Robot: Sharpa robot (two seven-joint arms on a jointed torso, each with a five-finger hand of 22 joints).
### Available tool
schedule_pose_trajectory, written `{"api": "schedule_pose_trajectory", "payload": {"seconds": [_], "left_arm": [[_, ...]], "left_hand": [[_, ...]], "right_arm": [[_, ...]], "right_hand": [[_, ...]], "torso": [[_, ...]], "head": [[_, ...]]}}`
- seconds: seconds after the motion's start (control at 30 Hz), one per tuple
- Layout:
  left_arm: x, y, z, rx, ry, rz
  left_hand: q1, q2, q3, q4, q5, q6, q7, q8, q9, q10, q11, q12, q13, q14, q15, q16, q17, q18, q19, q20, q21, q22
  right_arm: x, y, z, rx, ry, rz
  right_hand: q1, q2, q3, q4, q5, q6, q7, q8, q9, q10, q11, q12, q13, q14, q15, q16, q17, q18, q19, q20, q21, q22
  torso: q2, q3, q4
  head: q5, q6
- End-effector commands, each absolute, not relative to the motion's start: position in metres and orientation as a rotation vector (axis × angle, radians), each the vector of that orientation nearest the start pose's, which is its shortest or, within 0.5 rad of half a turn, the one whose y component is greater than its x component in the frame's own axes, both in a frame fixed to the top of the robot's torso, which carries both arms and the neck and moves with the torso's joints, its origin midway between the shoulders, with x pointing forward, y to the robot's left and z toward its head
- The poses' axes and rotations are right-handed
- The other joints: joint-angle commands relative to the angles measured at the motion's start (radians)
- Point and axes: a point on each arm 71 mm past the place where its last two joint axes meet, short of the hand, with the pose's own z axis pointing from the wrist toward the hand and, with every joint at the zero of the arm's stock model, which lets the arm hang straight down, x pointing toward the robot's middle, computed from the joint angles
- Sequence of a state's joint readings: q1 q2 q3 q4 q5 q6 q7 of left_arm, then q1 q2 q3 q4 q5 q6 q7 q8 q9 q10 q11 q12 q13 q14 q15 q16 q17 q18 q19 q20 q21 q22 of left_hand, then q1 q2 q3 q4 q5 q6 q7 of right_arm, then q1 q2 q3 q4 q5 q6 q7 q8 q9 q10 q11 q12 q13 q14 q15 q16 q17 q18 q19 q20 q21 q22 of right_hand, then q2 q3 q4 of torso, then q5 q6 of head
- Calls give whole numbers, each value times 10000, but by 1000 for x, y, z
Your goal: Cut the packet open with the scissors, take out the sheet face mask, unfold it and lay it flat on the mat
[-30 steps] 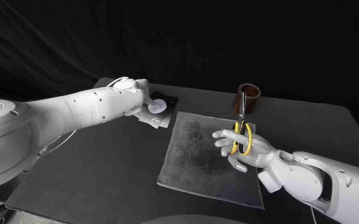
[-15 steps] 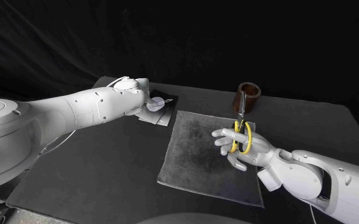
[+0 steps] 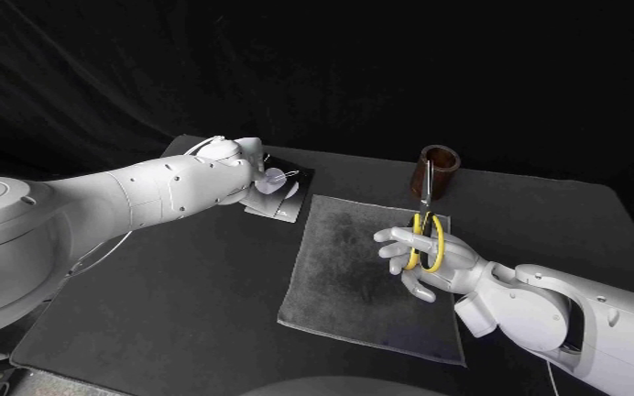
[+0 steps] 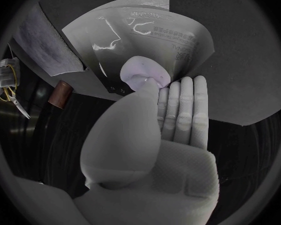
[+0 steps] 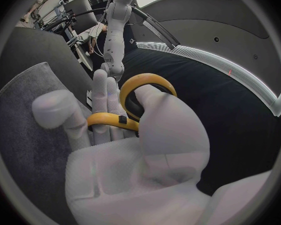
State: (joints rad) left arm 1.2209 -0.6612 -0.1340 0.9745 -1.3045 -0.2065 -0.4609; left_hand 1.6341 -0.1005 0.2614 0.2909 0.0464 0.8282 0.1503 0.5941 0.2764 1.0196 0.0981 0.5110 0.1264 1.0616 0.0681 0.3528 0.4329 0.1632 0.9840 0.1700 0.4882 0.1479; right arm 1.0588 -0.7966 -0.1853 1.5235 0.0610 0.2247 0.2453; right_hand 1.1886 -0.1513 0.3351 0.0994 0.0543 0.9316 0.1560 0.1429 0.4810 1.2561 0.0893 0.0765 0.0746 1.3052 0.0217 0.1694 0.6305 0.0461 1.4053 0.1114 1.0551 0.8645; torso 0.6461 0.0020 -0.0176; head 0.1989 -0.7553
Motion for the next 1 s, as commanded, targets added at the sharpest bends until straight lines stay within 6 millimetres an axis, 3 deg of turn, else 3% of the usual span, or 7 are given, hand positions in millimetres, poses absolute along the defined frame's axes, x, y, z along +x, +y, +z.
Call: {"api": "schedule_pose_trajectory", "payload": {"seconds": [0.03, 0.4, 0.47, 0.6, 0.83, 0.9, 1.0], "left_arm": [[547, 305, -272, -3536, 20251, -439], [548, 306, -268, -3763, 19681, -1445], [548, 307, -266, -3794, 19461, -1593], [548, 311, -263, -3967, 19152, -1775], [548, 324, -249, -4381, 18629, -1874], [549, 327, -243, -4446, 18494, -1895], [549, 330, -235, -4502, 18364, -1924]], "left_hand": [[-66, -276, 710, 6, 15, 463, -37, -310, -242, 454, -48, -455, -278, 163, -36, -173, -61, 105, -255, -46, 362, 226], [-108, -392, 1928, -760, 22, 1513, -213, -516, -338, 1745, -321, -1244, -575, 851, -314, -390, -121, 99, -905, -334, 2191, 1418], [-392, -540, 2468, -985, 14, 1697, -250, -662, -330, 2078, -358, -1592, -581, 1099, -358, -533, -160, 45, -1384, -428, 3082, 2029], [-704, -710, 2818, -1157, 23, 1741, -236, -757, -285, 2195, -350, -1854, -564, 1149, -344, -674, -164, 40, -1720, -410, 3532, 2339], [-1655, -1313, 2610, -739, 14, 1338, -178, -1107, -350, 1889, -167, -2171, -553, 757, -103, -849, -117, -64, -2235, -113, 3082, 2092], [-2157, -1780, 2294, -429, 19, 1171, -93, -1243, -387, 1804, -73, -2223, -536, 669, -58, -826, -58, -33, -2258, -8, 2826, 1920], [-2512, -1928, 1502, -190, 11, 999, -53, -1365, -392, 1630, -12, -2255, -486, 436, 8, -775, 44, 69, -2199, 177, 2381, 1610]], "right_arm": [[407, -159, -291, 12566, 20534, 19335], [407, -159, -292, 12564, 20525, 19245], [407, -159, -292, 12557, 20524, 19230], [408, -160, -292, 12526, 20535, 19197], [408, -160, -292, 12510, 20539, 19159], [408, -161, -292, 12511, 20535, 19148], [408, -161, -293, 12511, 20535, 19139]], "right_hand": [[4, 94, -68, 17, -62, 80, 15, 49, -14, 56, 5, 42, 11, 29, -1, -64, 10, 832, -65, -6, -65, -11], [24, 134, -68, 24, -61, 108, 10, 56, -17, 84, -1, 54, 15, 25, -4, -68, 20, 836, -68, -8, -82, -31], [41, 156, -68, 26, -62, 127, 5, 61, -19, 105, -6, 62, 18, 23, -7, -70, 26, 835, -65, -10, -79, -25], [41, 156, -68, 26, -62, 127, 5, 61, -19, 105, -6, 62, 18, 23, -7, -70, 26, 835, -65, -10, -79, -25], [41, 156, -68, 26, -62, 127, 5, 61, -19, 105, -6, 62, 18, 23, -7, -70, 26, 835, -65, -10, -79, -25], [50, 163, -74, 27, -62, 137, 4, 63, -21, 117, -8, 67, 20, 21, -9, -72, 30, 838, -69, -11, -97, -49], [50, 163, -74, 27, -62, 137, 4, 63, -21, 117, -8, 67, 20, 21, -9, -72, 30, 838, -69, -11, -97, -49]], "torso": [[-5, -6, -3], [0, -1, -4], [1, 0, -3], [-4, 4, 0], [-6, 6, -1], [-9, 5, -4], [-6, 5, 1]], "head": [[-10, 9], [-4, 22], [-9, 34], [-12, 52], [-43, 73], [-39, 86], [-34, 97]]}}
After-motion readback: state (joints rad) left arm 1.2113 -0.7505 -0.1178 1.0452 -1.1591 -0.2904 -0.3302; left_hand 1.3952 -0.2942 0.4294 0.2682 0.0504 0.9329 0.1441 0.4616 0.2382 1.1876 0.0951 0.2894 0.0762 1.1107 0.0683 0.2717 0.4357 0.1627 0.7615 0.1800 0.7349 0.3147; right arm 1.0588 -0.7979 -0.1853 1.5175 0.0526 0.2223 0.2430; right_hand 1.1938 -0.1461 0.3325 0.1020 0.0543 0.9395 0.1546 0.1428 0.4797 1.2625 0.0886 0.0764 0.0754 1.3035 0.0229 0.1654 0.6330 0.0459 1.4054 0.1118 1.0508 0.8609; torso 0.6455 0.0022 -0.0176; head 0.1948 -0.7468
